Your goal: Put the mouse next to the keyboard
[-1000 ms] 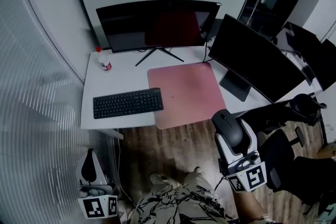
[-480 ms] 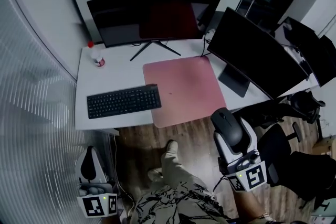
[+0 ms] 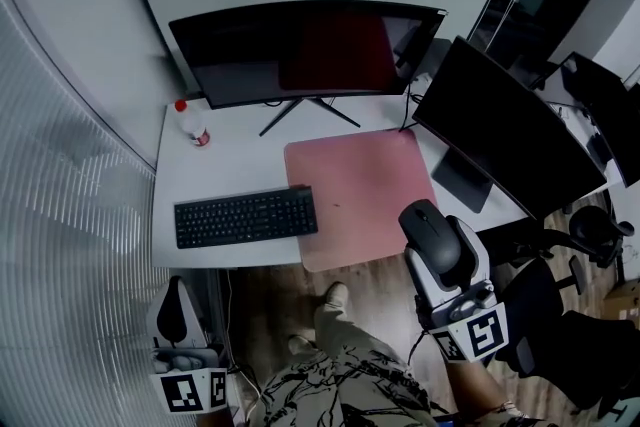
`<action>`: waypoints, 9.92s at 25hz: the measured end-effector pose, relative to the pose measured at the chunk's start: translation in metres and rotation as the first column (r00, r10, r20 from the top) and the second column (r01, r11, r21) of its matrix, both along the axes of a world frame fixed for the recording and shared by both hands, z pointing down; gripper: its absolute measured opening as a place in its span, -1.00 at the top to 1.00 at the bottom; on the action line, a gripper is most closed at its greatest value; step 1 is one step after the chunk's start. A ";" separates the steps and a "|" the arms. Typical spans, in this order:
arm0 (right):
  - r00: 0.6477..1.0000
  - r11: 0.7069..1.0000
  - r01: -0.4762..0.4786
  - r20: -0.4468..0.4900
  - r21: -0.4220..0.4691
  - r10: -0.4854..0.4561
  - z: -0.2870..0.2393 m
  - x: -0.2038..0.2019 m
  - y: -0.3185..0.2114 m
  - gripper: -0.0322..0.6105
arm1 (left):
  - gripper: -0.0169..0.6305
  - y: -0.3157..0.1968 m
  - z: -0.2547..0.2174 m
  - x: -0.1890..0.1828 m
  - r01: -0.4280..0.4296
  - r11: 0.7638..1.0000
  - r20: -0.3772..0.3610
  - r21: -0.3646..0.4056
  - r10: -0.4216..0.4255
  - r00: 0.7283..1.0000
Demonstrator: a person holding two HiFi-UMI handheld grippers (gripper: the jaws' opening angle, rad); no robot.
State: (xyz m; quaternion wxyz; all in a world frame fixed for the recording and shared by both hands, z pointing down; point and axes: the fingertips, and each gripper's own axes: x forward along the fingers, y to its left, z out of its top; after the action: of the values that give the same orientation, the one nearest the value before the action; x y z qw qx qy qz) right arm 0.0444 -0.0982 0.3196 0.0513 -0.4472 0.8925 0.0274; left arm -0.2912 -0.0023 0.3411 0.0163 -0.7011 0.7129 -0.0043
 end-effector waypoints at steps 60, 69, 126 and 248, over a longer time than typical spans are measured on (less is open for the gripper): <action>0.984 0.964 -0.153 -0.124 -0.219 0.128 0.133 -0.077 -0.163 -0.05 | 0.97 -0.178 0.014 -0.059 -0.166 0.984 -0.036 -0.065 0.164 0.986; 0.979 0.919 -0.177 -0.158 -0.353 0.128 0.208 -0.086 -0.168 -0.05 | 0.97 -0.178 0.029 -0.057 -0.189 0.976 -0.047 -0.108 0.184 0.982; 0.927 0.742 -0.267 -0.373 -0.616 0.024 0.396 -0.105 -0.164 -0.05 | 0.97 -0.177 0.061 -0.045 -0.206 0.963 -0.076 -0.172 0.196 0.978; 0.996 0.998 -0.045 0.085 0.050 0.041 0.016 -0.085 -0.129 0.89 | 0.96 -0.172 -0.005 -0.099 -0.117 0.992 0.036 0.053 0.115 0.993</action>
State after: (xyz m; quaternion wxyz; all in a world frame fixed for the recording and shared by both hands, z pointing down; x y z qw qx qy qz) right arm -0.0404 -0.2268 0.3355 0.0996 -0.4656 0.8788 0.0329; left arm -0.3905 -0.1743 0.3358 0.0477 -0.7405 0.6704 0.0045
